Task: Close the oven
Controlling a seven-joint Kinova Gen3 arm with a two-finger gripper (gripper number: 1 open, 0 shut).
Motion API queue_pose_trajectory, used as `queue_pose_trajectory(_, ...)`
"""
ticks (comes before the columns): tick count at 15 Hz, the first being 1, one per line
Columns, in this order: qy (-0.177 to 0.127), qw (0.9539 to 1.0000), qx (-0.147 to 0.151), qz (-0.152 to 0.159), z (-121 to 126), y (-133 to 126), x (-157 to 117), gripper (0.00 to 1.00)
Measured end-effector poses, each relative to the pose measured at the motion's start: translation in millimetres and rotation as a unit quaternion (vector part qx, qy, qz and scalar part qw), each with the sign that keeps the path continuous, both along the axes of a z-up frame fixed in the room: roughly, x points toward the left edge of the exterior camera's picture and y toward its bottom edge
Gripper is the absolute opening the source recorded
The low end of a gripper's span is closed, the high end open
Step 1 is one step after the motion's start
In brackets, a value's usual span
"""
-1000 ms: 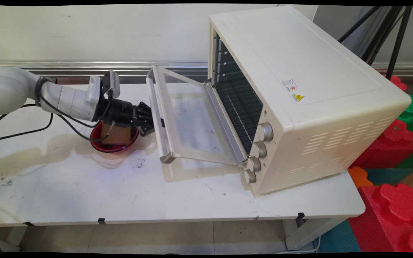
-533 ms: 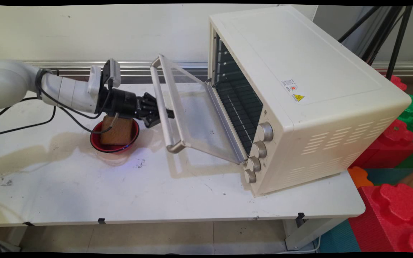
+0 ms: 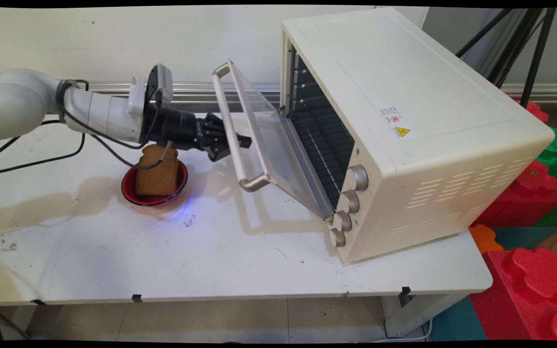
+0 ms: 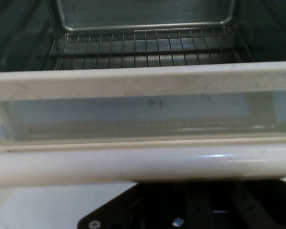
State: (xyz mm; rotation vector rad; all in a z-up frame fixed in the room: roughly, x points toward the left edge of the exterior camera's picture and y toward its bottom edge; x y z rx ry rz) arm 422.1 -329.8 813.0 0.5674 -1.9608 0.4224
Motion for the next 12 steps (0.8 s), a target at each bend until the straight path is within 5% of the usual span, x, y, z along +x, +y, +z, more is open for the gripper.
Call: queue_pose_trajectory(12, 0.008, 0.9997, -0.019, -0.009, 18, -14, -24, 0.0)
